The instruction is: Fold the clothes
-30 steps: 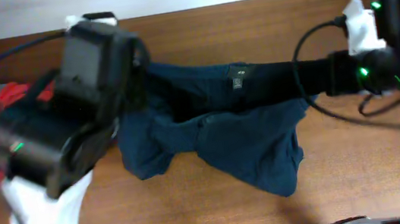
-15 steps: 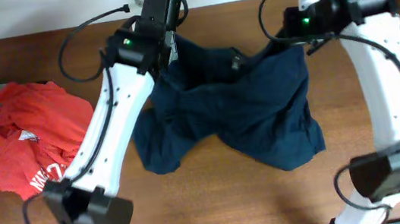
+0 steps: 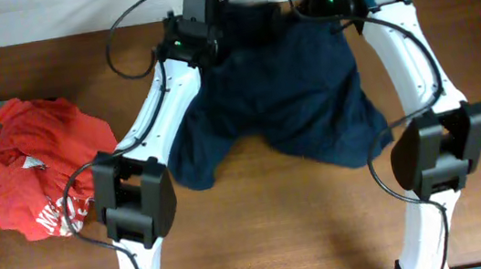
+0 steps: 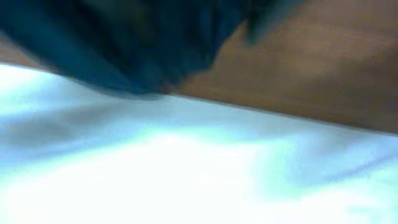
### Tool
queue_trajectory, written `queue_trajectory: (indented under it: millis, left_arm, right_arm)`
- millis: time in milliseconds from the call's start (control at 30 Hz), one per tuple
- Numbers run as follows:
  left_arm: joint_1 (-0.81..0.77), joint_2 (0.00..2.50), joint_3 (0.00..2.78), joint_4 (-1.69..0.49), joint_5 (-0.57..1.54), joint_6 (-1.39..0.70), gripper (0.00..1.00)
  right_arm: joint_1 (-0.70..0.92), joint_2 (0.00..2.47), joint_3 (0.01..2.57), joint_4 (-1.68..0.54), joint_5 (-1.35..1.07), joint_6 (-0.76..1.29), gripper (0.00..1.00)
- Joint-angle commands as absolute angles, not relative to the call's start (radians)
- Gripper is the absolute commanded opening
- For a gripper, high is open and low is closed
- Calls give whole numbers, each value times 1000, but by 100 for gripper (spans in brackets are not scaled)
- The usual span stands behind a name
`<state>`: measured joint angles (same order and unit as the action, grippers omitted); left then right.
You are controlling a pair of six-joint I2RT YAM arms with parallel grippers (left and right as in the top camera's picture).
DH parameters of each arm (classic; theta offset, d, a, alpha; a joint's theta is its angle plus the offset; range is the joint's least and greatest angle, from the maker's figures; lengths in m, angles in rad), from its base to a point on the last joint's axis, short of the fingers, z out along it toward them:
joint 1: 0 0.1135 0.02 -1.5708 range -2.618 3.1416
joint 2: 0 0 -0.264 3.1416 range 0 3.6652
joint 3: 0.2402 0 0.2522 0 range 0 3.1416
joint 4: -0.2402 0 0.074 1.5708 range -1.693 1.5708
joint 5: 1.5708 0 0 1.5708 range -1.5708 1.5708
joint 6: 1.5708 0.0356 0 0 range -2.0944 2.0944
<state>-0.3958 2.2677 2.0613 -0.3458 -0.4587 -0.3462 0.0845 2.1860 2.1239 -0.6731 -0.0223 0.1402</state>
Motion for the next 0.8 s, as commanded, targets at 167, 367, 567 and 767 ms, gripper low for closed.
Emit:
queue_trajectory:
  millis: [167,367,567,767]
  left_arm:
    - [-384,2265,2151,-583,-412,-55,99]
    - [-368,2264,2239,-1043,-202,-56,99]
    - [-343,2264,2241,-1374,-23,-50,99]
    - [-344,2264,2241,-1468,-21,-2,89]
  right_arm:
    - [77,2109,2146,-749,-14,136,99]
    - [77,2032,2146,-1135,-15,136,99]
    - [78,2033,2146,-1410,-51,132,99]
    - [120,2034,2140,-1525,-192,30,99]
